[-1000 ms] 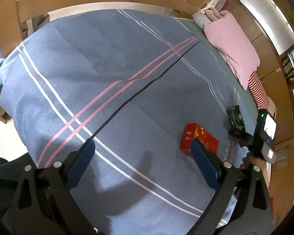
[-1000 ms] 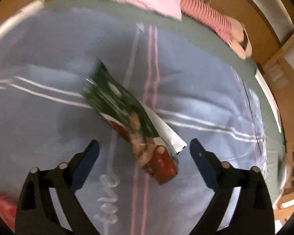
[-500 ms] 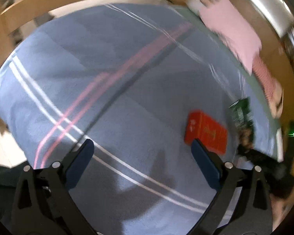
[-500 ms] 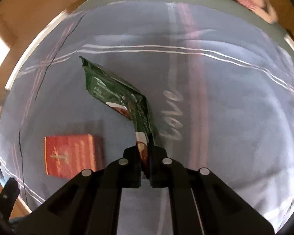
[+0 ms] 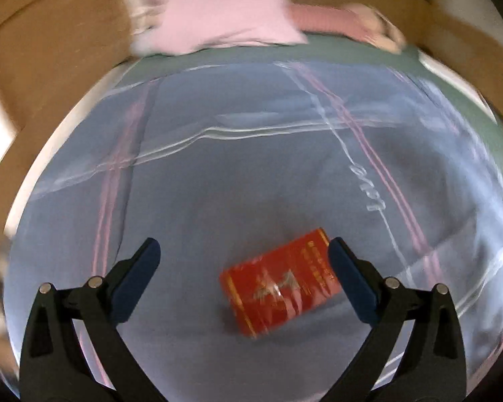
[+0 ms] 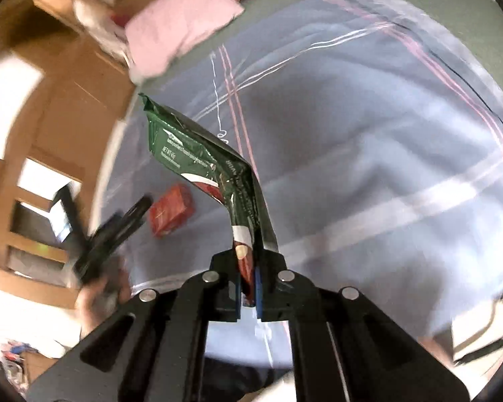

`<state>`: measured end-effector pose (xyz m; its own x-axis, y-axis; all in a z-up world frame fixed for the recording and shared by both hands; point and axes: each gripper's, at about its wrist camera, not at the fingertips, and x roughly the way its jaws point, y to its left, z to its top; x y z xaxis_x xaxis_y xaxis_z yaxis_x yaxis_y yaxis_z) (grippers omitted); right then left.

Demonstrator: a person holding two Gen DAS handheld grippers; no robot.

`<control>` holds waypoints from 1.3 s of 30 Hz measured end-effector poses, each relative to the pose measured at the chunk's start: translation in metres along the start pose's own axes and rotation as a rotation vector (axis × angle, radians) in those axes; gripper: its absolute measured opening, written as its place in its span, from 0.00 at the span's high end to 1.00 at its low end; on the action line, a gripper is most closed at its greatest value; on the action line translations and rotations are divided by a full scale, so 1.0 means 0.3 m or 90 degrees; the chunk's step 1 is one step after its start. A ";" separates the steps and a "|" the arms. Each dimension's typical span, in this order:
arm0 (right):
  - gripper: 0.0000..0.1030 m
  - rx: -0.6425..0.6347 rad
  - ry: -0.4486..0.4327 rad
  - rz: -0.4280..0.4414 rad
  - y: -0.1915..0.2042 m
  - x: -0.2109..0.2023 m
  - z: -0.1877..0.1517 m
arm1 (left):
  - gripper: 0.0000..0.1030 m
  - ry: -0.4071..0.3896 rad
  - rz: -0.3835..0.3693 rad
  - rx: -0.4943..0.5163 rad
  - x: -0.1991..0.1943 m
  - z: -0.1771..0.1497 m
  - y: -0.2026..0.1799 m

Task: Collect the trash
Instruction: 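Grasp the green snack wrapper with the right gripper while the left grasps the red cigarette box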

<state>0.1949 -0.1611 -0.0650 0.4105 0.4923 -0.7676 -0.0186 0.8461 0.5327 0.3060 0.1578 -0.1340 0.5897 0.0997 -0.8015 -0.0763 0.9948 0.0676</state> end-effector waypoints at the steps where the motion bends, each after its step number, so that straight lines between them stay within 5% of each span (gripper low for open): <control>1: 0.94 0.034 -0.025 0.004 -0.040 -0.060 -0.065 | 0.03 0.028 -0.058 0.008 0.038 0.004 -0.004; 4: 0.93 0.125 -0.057 -0.019 -0.141 -0.094 -0.161 | 0.03 0.085 -0.192 -0.026 0.098 0.012 -0.022; 7: 0.93 0.157 -0.053 0.017 -0.173 -0.080 -0.167 | 0.03 0.089 -0.192 0.044 0.085 -0.004 -0.088; 10: 0.93 0.121 -0.073 -0.018 -0.136 -0.089 -0.160 | 0.03 0.101 -0.221 0.101 0.054 -0.053 -0.142; 12: 0.93 0.116 -0.071 -0.002 -0.111 -0.075 -0.169 | 0.03 0.096 -0.215 0.141 0.023 -0.097 -0.172; 16: 0.93 0.097 -0.071 -0.009 -0.104 -0.062 -0.172 | 0.12 0.077 -0.104 0.170 0.025 -0.136 -0.246; 17: 0.93 0.091 -0.075 -0.022 -0.097 -0.057 -0.176 | 0.26 0.073 -0.083 0.165 0.026 -0.133 -0.255; 25: 0.94 0.019 -0.123 -0.079 -0.015 -0.101 -0.200 | 0.38 0.019 -0.039 0.047 -0.095 -0.127 -0.242; 27: 0.94 -0.005 -0.136 -0.099 -0.012 -0.094 -0.205 | 0.70 -0.011 -0.022 0.028 -0.173 -0.147 -0.255; 32: 0.94 -0.032 -0.143 -0.109 -0.004 -0.108 -0.212 | 0.70 -0.073 -0.025 -0.021 -0.403 -0.243 -0.293; 36: 0.94 -0.025 -0.147 -0.091 -0.018 -0.137 -0.225 | 0.68 -0.046 -0.057 -0.037 -0.339 -0.256 -0.258; 37: 0.94 -0.028 -0.152 -0.096 -0.024 -0.154 -0.235 | 0.64 -0.043 -0.066 -0.051 -0.321 -0.256 -0.235; 39: 0.94 -0.026 -0.153 -0.099 -0.029 -0.166 -0.246 | 0.32 -0.016 -0.078 -0.091 -0.281 -0.251 -0.170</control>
<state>0.1074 -0.1780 -0.0578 0.6157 0.2969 -0.7299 0.0277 0.9176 0.3965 0.1995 0.0971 -0.1145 0.6216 -0.0197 -0.7831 -0.1148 0.9866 -0.1159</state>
